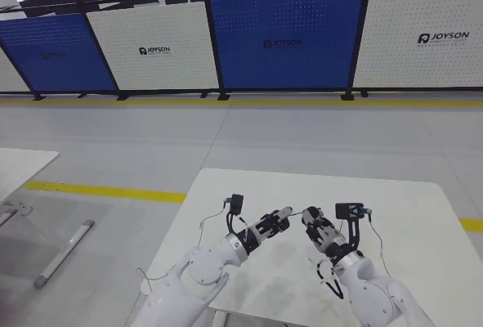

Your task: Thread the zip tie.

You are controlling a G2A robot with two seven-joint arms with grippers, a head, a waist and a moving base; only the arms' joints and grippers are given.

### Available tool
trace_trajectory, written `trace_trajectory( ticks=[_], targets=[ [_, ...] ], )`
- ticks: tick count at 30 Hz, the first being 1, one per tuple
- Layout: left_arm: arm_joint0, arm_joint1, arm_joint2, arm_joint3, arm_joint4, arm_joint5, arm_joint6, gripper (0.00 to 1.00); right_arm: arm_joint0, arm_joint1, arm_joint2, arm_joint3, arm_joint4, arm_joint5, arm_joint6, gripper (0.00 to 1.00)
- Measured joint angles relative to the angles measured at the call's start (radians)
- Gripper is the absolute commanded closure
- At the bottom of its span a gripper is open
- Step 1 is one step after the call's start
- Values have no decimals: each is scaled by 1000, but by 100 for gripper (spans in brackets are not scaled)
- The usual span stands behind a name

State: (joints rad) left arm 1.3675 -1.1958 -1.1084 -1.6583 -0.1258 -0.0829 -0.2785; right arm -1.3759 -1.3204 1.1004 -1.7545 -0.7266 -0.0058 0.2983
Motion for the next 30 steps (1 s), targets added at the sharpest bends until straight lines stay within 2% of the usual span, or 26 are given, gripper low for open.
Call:
trace_trajectory(
  ticks=[6, 12, 21, 30],
  targets=[
    [3, 0, -3, 1, 16, -4, 22, 69, 1, -5, 5, 5, 25, 42, -22, 100],
    [1, -1, 8, 6, 26, -2, 19, 71, -3, -9, 2, 4, 55, 57, -40, 100],
    [-2, -3, 13, 11, 23, -7, 19, 69, -2, -17, -4, 11, 89, 82, -69, 100],
    [-2, -5, 15, 14, 23, -26, 27, 79, 9, -20, -17, 13, 86, 75, -55, 100]
  ],
)
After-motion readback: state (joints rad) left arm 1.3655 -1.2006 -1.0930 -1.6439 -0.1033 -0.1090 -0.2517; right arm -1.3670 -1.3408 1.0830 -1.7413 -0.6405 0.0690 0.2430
